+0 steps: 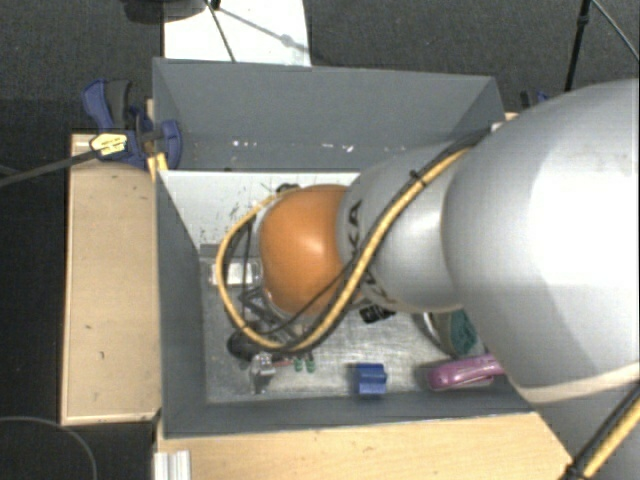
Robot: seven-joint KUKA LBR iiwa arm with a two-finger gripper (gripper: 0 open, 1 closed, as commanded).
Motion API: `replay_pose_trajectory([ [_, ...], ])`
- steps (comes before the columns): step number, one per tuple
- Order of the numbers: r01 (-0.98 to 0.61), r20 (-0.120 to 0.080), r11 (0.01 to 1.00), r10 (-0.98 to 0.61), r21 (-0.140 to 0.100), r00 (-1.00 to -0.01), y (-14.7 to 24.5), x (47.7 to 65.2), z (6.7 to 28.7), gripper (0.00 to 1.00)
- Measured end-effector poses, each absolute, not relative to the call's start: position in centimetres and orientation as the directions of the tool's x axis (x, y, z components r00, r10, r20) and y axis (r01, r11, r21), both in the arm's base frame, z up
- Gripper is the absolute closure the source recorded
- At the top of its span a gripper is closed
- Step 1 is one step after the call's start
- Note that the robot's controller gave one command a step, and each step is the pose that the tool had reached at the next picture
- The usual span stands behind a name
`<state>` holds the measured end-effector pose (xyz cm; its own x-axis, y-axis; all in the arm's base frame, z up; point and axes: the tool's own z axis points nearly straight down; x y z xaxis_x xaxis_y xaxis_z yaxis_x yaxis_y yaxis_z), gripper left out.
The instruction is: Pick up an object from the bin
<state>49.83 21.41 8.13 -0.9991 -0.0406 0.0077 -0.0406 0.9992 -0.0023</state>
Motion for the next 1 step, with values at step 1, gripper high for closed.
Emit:
replay_pose_trajectory([
  [1, -0.033, -0.001, 0.999, -0.033, 0.002, -0.999, 21.53, 50.14, 8.62, 1.0],
])
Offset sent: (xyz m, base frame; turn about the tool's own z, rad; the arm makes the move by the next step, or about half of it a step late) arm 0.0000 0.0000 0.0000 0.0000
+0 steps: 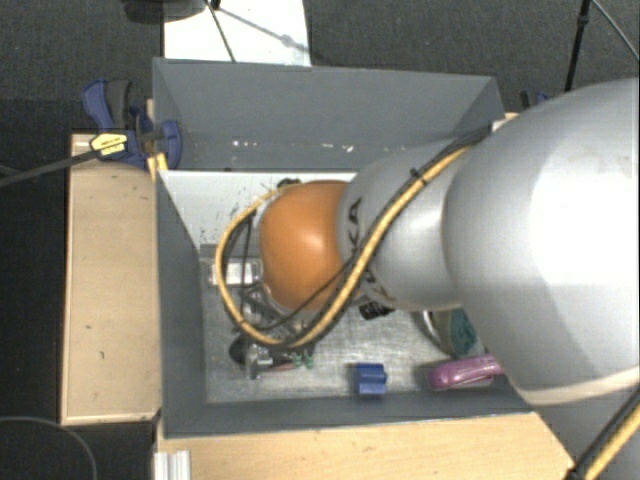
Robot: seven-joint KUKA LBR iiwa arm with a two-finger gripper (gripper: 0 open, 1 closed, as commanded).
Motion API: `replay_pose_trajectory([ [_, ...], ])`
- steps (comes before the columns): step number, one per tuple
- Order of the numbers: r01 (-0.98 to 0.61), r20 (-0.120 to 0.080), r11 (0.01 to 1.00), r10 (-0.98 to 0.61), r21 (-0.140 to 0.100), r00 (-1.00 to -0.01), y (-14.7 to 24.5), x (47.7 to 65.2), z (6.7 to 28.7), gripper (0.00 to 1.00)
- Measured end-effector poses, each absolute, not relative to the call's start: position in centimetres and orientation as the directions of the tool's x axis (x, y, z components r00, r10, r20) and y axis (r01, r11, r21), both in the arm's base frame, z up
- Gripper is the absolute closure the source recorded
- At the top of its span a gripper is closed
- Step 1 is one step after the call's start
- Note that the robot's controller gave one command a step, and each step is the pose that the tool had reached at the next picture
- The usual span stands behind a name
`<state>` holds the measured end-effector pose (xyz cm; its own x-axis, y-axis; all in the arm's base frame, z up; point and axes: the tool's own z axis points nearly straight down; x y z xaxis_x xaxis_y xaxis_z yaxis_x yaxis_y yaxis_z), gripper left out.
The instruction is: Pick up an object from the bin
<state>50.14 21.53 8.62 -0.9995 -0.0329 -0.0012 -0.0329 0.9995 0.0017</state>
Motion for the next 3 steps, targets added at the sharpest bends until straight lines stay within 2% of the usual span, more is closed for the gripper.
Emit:
replay_pose_trajectory([
  [1, -0.098, -0.01, 0.995, -0.098, 0.002, -0.995, 19.0, 49.4, 21.3, 1.0],
  [2, -0.094, -0.002, 0.996, -0.094, 0.001, -0.996, 19.1, 49.3, 20.8, 0.0],
  [3, -0.518, -0.015, 0.856, -0.518, -0.003, -0.856, 11.5, 48.8, 7.3, 0.0],
])
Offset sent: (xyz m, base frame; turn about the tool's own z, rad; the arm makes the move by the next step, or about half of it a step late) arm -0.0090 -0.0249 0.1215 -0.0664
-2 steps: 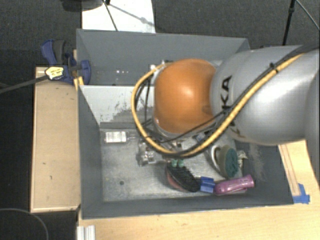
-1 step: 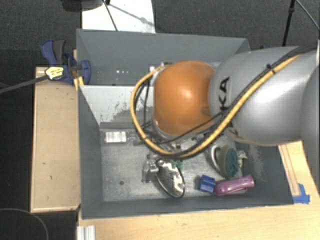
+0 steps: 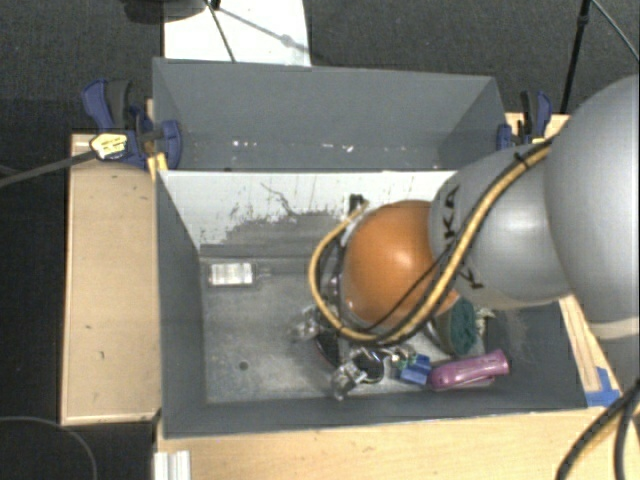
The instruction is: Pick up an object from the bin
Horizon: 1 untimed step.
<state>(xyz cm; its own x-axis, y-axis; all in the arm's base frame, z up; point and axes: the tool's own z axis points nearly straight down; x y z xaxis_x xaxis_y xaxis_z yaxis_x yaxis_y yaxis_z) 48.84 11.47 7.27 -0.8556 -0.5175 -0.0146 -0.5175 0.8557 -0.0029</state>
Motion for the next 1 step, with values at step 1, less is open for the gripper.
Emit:
replay_pose_trajectory([
  [1, -0.597, -0.006, 0.802, -0.597, -0.003, -0.802, 4.26, 49.11, 9.17, 0.0],
])
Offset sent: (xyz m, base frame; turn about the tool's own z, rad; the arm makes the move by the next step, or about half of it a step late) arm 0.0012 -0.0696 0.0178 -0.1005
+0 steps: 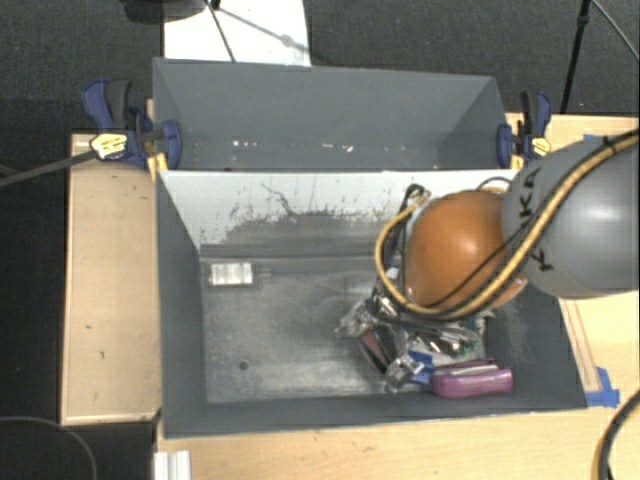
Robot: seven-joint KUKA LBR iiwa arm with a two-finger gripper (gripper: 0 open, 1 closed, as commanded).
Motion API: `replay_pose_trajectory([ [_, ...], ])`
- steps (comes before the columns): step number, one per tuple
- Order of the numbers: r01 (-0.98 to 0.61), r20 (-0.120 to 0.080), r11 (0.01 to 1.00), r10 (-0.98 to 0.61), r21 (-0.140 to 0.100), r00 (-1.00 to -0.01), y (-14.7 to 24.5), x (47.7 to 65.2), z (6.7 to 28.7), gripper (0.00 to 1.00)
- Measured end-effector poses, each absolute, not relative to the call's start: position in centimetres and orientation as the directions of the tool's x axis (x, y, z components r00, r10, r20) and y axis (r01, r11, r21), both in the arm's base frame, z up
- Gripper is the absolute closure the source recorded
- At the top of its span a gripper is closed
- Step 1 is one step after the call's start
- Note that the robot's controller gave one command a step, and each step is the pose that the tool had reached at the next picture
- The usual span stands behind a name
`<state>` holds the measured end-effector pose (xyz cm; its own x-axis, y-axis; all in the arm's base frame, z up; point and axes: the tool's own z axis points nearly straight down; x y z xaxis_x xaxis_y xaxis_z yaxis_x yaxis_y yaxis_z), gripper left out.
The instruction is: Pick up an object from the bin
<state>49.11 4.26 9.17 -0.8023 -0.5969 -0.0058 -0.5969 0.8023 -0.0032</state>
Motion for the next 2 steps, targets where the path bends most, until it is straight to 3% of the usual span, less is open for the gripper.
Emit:
replay_pose_trajectory([
  [1, -0.313, -0.014, 0.95, -0.313, 0.006, -0.95, -1.3, 51.1, 7.3, 0.0],
  [2, -0.477, -0.011, 0.879, -0.477, -0.004, -0.879, -8.8, 53.3, 11.4, 0.0],
])
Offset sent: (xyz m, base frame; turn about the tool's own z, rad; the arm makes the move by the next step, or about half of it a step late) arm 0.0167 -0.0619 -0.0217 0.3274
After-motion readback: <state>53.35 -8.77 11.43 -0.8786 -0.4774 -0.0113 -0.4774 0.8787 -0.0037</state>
